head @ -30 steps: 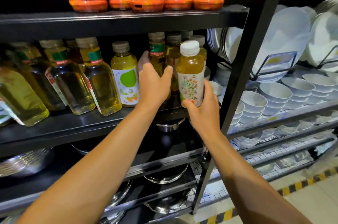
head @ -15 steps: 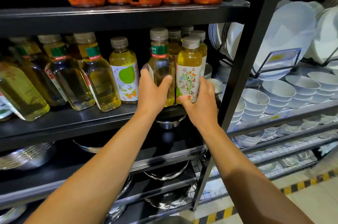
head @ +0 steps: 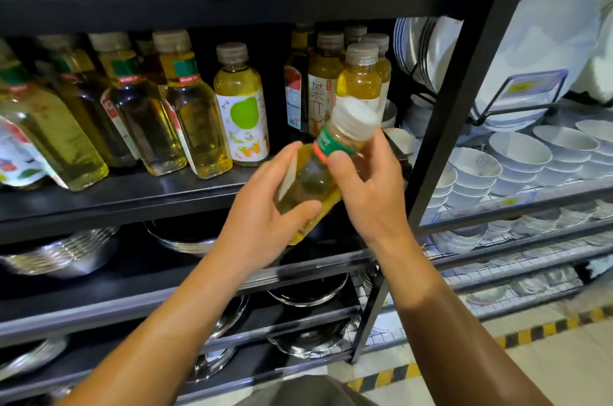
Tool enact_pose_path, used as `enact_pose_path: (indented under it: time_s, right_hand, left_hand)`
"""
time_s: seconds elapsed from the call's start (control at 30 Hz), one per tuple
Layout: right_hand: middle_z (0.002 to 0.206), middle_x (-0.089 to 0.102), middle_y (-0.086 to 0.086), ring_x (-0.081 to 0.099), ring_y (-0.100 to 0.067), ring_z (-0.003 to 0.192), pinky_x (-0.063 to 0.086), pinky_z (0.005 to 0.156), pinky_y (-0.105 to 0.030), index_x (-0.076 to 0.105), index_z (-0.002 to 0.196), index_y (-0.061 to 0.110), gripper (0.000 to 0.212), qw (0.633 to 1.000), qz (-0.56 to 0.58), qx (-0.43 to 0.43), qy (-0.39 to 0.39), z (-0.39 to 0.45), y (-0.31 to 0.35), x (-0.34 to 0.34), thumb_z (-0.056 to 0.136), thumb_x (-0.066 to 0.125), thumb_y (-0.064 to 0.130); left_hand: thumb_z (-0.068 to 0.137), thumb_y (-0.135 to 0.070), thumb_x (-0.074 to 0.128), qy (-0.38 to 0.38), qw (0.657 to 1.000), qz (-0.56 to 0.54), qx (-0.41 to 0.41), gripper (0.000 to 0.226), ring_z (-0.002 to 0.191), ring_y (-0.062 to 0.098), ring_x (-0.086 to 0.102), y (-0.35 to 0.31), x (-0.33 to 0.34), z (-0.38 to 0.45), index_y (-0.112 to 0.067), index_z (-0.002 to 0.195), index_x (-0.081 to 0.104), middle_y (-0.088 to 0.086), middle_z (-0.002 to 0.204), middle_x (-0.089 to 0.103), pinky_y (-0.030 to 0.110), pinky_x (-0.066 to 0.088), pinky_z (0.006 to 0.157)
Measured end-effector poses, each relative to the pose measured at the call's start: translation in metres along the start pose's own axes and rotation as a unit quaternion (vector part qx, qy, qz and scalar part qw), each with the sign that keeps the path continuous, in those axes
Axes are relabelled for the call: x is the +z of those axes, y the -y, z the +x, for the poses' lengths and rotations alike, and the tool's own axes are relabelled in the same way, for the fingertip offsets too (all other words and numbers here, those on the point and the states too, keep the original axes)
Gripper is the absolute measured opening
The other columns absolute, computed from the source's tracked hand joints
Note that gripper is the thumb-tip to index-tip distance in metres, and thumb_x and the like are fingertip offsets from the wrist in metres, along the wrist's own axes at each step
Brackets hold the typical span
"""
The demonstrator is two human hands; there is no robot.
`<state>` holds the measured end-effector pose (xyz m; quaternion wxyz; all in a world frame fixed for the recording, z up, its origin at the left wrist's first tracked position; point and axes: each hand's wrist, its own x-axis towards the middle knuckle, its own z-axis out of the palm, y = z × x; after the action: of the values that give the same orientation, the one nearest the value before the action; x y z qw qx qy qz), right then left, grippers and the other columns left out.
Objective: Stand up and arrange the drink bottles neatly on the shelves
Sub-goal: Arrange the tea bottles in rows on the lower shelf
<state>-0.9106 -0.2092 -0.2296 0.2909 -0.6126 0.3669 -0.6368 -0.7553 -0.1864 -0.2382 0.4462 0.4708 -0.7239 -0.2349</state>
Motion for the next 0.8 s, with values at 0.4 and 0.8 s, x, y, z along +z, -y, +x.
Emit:
enact_pose_path:
  time_s: [0.4, 0.8]
  right_hand:
    - [0.091, 0.071, 0.013, 0.067, -0.004, 0.085, 0.054, 0.074, -0.024, 0.065, 0.105, 0.019, 0.027, 0.992, -0.042, 0.064, -0.103, -0.005, -0.020, -0.014, 0.081, 0.066, 0.032]
    - [0.094, 0.067, 0.017, 0.063, 0.003, 0.088, 0.051, 0.074, -0.014, 0.060, 0.104, 0.026, 0.020, 0.994, -0.059, 0.075, -0.055, -0.003, -0.031, -0.008, 0.088, 0.068, 0.017]
  left_hand:
    - [0.095, -0.041, 0.058, -0.061, 0.990, 0.008, -0.126, 0.064, 0.093, -0.004, 0.057, 0.027, -0.006, 0.064, -0.023, 0.150, 0.032, -0.010, 0.125, 0.056, 0.021, 0.041, 0.084]
    - [0.093, -0.041, 0.060, -0.090, 0.977, 0.108, -0.161, 0.076, 0.128, 0.023, 0.050, 0.052, -0.019, 0.095, -0.018, 0.155, 0.022, 0.003, 0.143, 0.050, 0.028, 0.039, 0.093]
